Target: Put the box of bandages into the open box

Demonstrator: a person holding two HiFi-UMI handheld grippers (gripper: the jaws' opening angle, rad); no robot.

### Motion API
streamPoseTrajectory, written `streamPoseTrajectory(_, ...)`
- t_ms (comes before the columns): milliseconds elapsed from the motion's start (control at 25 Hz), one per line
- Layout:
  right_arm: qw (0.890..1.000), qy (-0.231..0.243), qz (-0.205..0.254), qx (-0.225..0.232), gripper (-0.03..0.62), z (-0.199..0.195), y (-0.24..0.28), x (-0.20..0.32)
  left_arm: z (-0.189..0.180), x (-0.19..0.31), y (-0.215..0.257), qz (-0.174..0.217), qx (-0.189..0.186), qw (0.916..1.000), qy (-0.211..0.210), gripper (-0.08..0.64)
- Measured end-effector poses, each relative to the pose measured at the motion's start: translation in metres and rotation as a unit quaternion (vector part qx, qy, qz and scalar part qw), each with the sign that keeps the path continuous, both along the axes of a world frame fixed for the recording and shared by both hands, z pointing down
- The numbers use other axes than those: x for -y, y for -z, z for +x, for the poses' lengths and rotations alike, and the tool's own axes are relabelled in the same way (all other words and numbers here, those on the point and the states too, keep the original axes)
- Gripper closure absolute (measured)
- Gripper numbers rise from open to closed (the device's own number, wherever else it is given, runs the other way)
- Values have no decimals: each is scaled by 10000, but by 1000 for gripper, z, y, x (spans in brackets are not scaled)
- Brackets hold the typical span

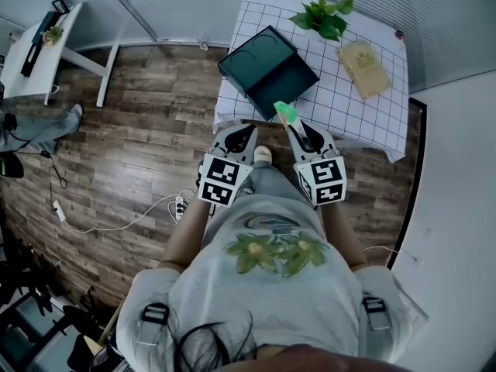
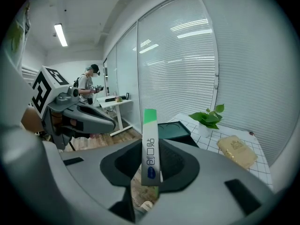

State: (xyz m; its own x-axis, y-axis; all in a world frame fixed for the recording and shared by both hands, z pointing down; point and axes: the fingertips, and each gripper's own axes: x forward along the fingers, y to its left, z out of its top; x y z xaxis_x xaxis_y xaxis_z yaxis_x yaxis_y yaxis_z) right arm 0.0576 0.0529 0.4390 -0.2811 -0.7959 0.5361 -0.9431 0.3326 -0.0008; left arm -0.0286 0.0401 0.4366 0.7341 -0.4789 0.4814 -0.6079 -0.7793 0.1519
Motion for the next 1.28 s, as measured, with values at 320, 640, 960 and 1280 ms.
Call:
streamPoseTrajectory(320,9999,102,-77,13,502,16,-7,25,13,23,-7,-62,104,9999,55,552)
streamPoseTrajectory(640,9996,245,-158,-9,502,30,-14,49,25,44,-12,-121,158,9997,135,552)
streamPoseTrajectory(960,9992,345,-219,-29,502,43,-21,73,38,66,-19,-170,161,9995,220,552)
streamPoseTrajectory(1280,9982,517,-302,-68,502,50,-32,89,47,83,-28,-214,181,9991,318,552)
